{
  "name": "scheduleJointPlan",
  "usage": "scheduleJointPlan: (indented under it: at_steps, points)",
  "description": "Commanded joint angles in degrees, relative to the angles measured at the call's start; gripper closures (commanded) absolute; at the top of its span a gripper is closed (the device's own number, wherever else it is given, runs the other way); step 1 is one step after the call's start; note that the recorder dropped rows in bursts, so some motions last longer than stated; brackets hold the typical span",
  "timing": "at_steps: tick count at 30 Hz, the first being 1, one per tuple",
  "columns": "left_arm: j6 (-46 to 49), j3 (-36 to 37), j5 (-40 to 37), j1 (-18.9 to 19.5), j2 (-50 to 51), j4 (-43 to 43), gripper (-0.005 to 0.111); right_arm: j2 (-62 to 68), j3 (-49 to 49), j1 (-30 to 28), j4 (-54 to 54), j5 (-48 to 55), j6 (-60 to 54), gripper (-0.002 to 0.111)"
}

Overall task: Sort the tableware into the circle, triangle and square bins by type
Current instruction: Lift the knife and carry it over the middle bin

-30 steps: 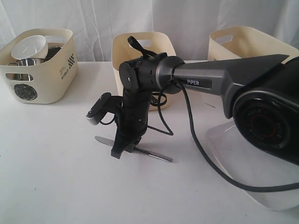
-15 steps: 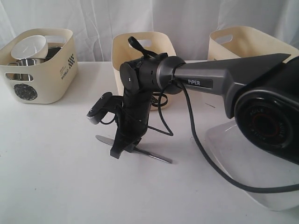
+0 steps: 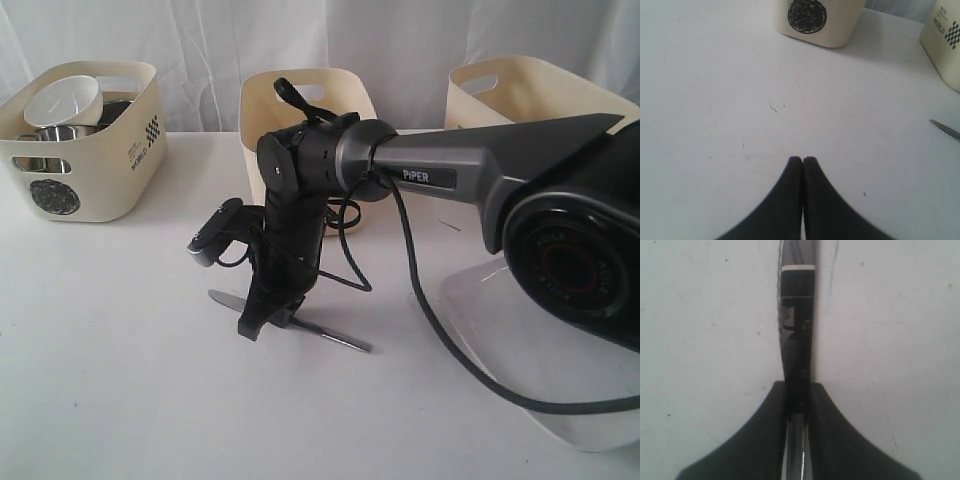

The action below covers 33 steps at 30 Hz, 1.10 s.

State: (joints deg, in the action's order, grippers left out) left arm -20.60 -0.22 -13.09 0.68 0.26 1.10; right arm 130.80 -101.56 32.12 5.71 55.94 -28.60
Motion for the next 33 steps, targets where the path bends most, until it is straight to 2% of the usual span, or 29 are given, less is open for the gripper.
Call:
scheduleJointPlan:
  at_steps: [1,13,22,33]
  points:
    - [0.0,0.2,0.3,-0.2,-0.3,-0.3,0.107,-1.0,-0.6,-0.2,-0.1,0.1,0.5,0.108]
    - [0.0,0.2,0.3,-0.2,-0.3,-0.3,0.107,-3.4,-2.7,-0.2,0.3,0.9,0.5,0.108]
    - [0.0,0.2,0.3,-0.2,-0.3,-0.3,0.107,-8.7,-7.4,-1.2,12.1,4.8,1.6,0.108]
    - [0.0,0.2,0.3,-0.2,-0.3,-0.3,0.107,-10.2,-10.6,-16.4,36.8,7.2,1.8,0.108]
